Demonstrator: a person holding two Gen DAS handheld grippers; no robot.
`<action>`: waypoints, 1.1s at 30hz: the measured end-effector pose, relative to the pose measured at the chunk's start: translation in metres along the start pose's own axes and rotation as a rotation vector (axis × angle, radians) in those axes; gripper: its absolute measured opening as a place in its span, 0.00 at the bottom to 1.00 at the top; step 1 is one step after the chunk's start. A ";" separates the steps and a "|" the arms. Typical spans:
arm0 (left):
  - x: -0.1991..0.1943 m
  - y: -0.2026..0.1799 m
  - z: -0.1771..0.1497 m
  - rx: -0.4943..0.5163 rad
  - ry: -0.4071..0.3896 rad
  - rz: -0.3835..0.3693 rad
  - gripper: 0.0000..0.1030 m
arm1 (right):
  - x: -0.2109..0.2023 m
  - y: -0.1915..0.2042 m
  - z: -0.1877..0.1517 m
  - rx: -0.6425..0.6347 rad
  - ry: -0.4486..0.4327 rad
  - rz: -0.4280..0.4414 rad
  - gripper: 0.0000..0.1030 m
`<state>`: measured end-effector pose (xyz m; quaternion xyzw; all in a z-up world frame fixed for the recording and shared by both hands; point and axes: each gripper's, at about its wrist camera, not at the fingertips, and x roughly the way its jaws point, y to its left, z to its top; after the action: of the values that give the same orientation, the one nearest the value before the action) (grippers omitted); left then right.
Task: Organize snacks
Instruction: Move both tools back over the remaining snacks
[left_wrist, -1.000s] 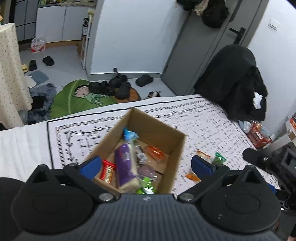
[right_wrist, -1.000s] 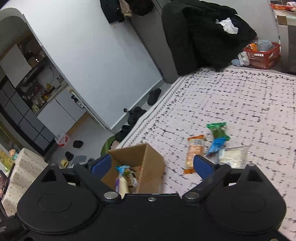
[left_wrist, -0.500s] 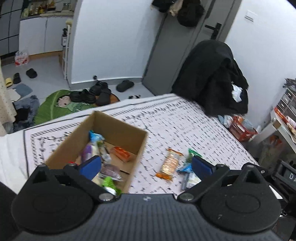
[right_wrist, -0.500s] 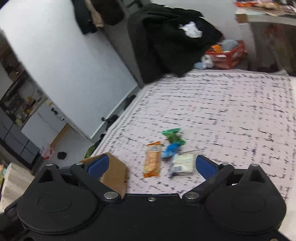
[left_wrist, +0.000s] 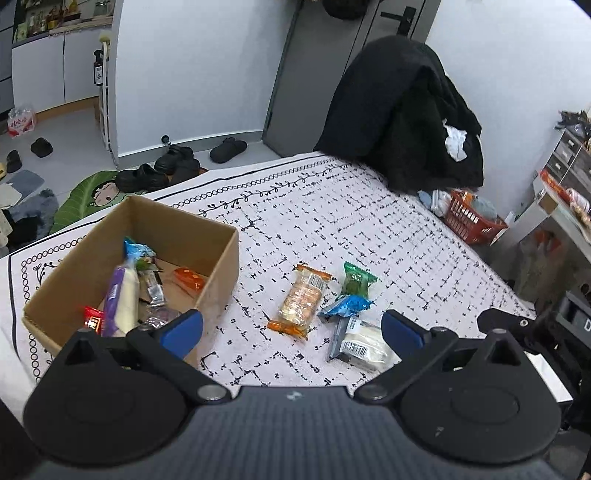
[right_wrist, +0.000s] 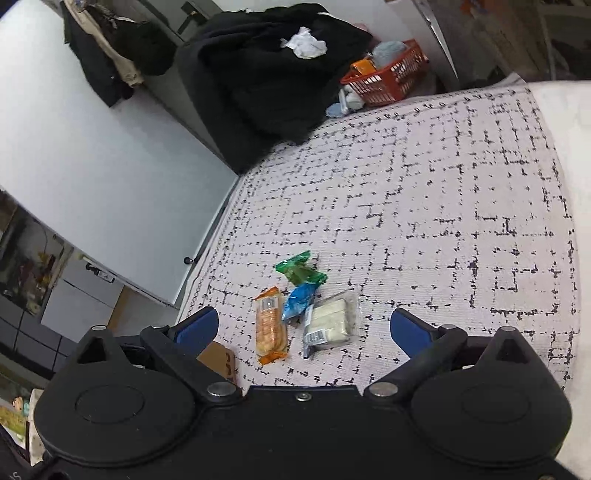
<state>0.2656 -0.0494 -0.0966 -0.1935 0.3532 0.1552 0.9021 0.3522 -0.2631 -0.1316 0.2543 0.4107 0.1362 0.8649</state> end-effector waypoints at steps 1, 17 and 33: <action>0.004 -0.002 -0.001 0.001 0.004 0.004 0.99 | 0.001 -0.002 0.000 0.004 0.007 0.002 0.96; 0.065 -0.008 -0.005 0.012 0.072 -0.042 0.86 | 0.041 -0.020 0.000 0.045 0.067 -0.063 0.88; 0.136 0.003 -0.007 0.014 0.156 -0.041 0.73 | 0.097 -0.012 0.000 0.023 0.143 -0.131 0.82</action>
<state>0.3557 -0.0304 -0.1968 -0.2058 0.4196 0.1189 0.8761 0.4130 -0.2301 -0.2003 0.2263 0.4887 0.0925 0.8375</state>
